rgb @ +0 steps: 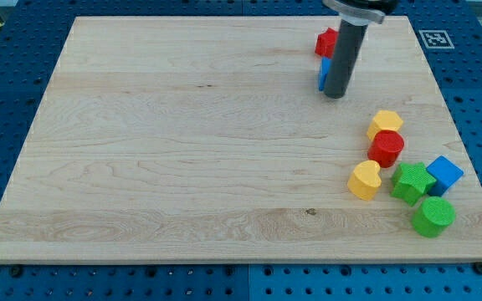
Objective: Move yellow heart towards blue triangle
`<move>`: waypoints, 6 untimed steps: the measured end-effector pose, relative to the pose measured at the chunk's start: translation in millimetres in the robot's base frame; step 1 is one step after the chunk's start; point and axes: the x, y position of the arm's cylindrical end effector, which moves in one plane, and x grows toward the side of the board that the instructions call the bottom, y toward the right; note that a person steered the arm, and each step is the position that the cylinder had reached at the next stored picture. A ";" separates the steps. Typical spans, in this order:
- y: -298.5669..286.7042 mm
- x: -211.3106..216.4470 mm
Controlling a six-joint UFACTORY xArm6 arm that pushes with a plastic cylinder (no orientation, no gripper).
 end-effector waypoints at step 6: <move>-13.0 87.3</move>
